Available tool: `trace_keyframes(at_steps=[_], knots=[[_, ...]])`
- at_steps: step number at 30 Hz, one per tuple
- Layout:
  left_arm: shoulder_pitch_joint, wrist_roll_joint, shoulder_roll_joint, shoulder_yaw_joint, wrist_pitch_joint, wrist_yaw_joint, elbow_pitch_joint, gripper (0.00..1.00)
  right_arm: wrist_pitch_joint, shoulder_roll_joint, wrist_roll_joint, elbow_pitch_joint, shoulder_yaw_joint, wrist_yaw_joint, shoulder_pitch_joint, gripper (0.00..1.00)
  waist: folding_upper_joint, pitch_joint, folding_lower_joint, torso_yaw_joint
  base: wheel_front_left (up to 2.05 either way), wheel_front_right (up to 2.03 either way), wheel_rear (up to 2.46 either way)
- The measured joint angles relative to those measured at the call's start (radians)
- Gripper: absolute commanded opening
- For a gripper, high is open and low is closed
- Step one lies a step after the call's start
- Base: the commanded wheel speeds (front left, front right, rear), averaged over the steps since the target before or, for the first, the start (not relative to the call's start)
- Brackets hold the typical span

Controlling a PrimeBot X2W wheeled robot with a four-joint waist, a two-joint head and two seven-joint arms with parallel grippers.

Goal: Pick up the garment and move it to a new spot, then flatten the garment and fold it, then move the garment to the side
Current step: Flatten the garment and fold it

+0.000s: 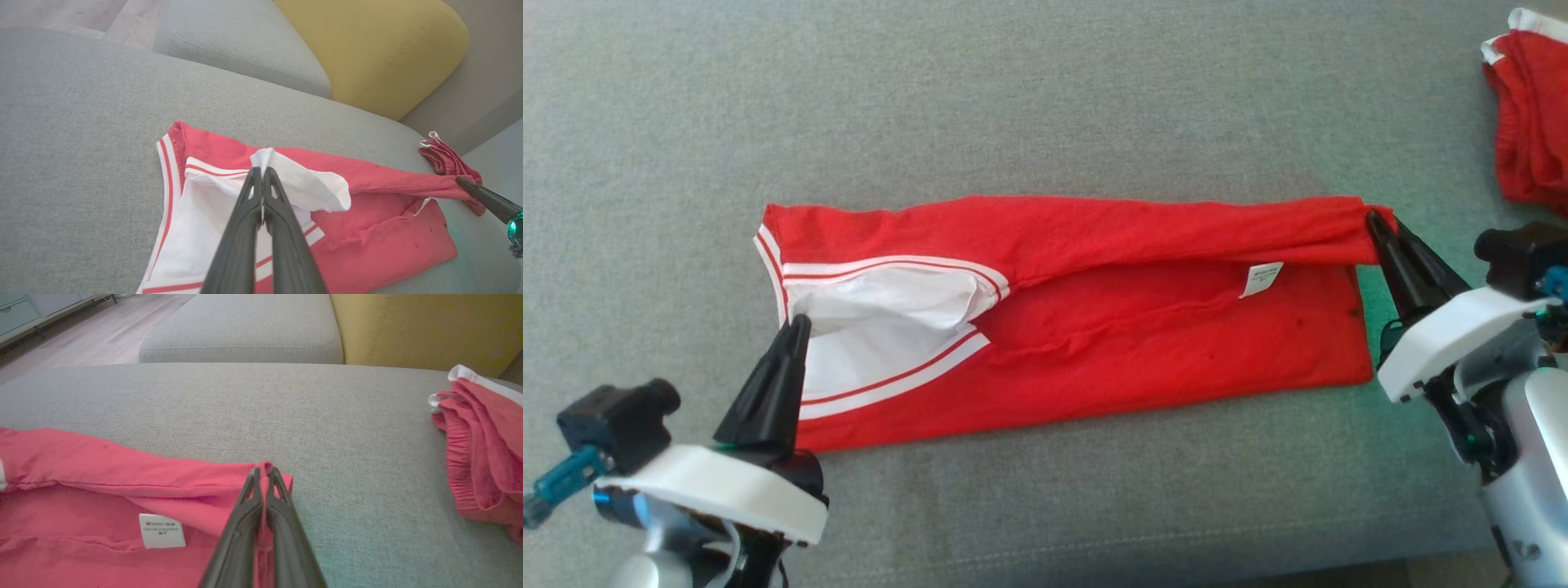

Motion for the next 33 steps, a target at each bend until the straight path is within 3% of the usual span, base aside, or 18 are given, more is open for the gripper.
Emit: trace_keyframes(at_steps=[6,7,9,11,12,13,26,33], knots=[[0.023,-0.018,-0.015,-0.015,-0.016,-0.012,0.085,0.00,0.026,0.018,-0.030,-0.040,-0.042,0.000,0.038,0.00,0.0000,0.002,0.0000,0.004,0.00,0.00,0.00],[0.026,-0.018,-0.015,-0.015,-0.021,-0.016,0.105,0.00,0.026,0.026,-0.036,-0.043,-0.046,0.000,0.043,0.05,0.0000,0.001,0.0000,0.003,0.00,0.00,0.00],[0.029,-0.018,-0.017,-0.019,-0.032,-0.023,0.136,0.00,0.026,0.040,-0.044,-0.047,-0.050,0.000,0.053,0.42,0.0000,-0.002,0.0000,0.002,0.00,0.00,0.00],[0.031,-0.018,-0.020,-0.023,-0.044,-0.029,0.156,0.41,0.026,0.046,-0.045,-0.052,-0.059,0.000,0.057,0.82,0.0000,-0.006,0.0000,0.001,0.00,0.00,0.00],[0.033,-0.018,-0.020,-0.024,-0.051,-0.032,0.164,0.73,0.026,0.048,-0.046,-0.057,-0.065,0.000,0.061,0.95,0.0000,-0.009,0.0000,0.000,0.00,0.00,0.00],[0.038,-0.018,-0.020,-0.026,-0.055,-0.036,0.172,1.00,0.026,0.053,-0.051,-0.063,-0.074,0.000,0.068,1.00,0.0000,-0.012,0.0000,-0.001,0.00,0.00,0.00],[0.112,-0.011,-0.029,-0.009,-0.148,-0.017,0.148,1.00,0.040,0.098,-0.077,-0.147,-0.224,0.000,0.199,1.00,0.0000,-0.063,0.0000,0.017,0.00,0.00,0.00],[0.048,0.027,-0.057,-0.010,-0.195,0.001,0.166,1.00,0.144,0.104,-0.096,-0.133,-0.230,0.000,0.182,1.00,0.0000,-0.077,0.0000,0.023,0.00,0.00,0.00]])
